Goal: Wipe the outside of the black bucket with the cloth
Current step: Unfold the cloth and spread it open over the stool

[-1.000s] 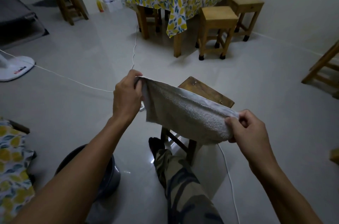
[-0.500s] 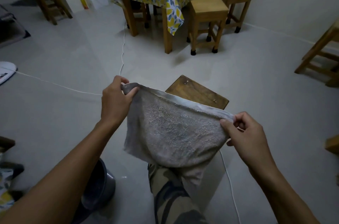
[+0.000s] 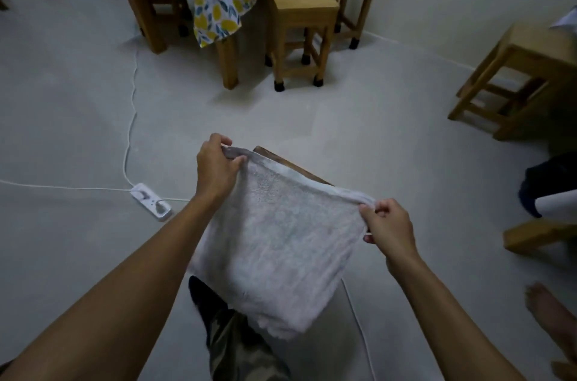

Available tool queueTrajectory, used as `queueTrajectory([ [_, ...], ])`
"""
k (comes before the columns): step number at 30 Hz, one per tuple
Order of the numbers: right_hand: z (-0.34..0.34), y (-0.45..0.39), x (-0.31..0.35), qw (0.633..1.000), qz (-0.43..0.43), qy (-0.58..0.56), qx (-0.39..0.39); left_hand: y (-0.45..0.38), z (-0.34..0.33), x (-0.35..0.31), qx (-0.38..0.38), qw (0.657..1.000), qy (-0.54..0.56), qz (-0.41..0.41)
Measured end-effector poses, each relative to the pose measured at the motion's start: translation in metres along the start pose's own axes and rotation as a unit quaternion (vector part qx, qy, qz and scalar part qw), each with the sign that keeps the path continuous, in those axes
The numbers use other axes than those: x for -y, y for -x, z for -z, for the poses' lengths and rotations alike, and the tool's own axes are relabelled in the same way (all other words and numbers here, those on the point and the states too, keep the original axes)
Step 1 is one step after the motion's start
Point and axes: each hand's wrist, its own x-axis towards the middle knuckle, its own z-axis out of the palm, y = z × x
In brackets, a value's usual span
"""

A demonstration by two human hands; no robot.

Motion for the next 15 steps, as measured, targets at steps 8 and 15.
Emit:
queueTrajectory([
  [8, -0.009, -0.019, 0.007, 0.998, -0.041, -0.042, -0.034, -0.014, -0.016, -0.001, 0.061, 0.998, 0.016, -0.028],
  [15, -0.062, 0.043, 0.022, 0.938, 0.247, 0.197, -0.145, 0.06, -0.03, 0.027, 0.108, 0.934, -0.253, -0.23],
])
